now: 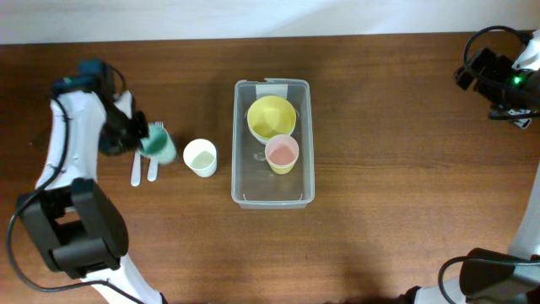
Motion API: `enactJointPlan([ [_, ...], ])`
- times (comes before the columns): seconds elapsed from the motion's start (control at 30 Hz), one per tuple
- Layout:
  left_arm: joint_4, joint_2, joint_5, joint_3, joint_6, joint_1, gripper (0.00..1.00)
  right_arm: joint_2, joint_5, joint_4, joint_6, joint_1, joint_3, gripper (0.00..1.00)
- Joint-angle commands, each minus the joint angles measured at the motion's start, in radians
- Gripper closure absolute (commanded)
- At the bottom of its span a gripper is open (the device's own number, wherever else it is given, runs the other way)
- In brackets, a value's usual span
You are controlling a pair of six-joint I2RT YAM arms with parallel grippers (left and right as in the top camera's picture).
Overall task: Pack container
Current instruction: 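Carry the green cup into the pink cup and release it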
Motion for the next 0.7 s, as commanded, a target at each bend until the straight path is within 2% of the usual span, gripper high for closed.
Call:
enactJointPlan([
  [0.0, -0.101, -0.066, 0.003, 0.259, -0.002, -0.037, 0.99, 0.002, -0.002, 0.0, 0.005, -0.003, 0.008, 0.01],
  [0.1, -0.177, -0.117, 0.003, 0.397, 0.016, -0.143, 0.99, 0.002, -0.002, 0.0, 0.005, -0.003, 0.008, 0.01],
  [0.2, -0.196, -0.148, 0.003, 0.406, 0.018, -0.307, 0.99, 0.002, -0.002, 0.0, 0.005, -0.003, 0.008, 0.01],
  [0.4, -0.159, -0.142, 0.003, 0.306, 0.017, -0.496, 0.99, 0.002, -0.001, 0.0, 0.005, -0.003, 0.008, 0.01],
  [0.53, -0.034, -0.142, 0.003, 0.206, 0.024, -0.615, 0.99, 0.002, -0.002, 0.0, 0.005, -0.003, 0.008, 0.01],
  [0.67, 0.032, -0.138, -0.005, 0.135, 0.023, -0.663, 0.99, 0.002, -0.002, 0.0, 0.005, -0.003, 0.008, 0.01],
])
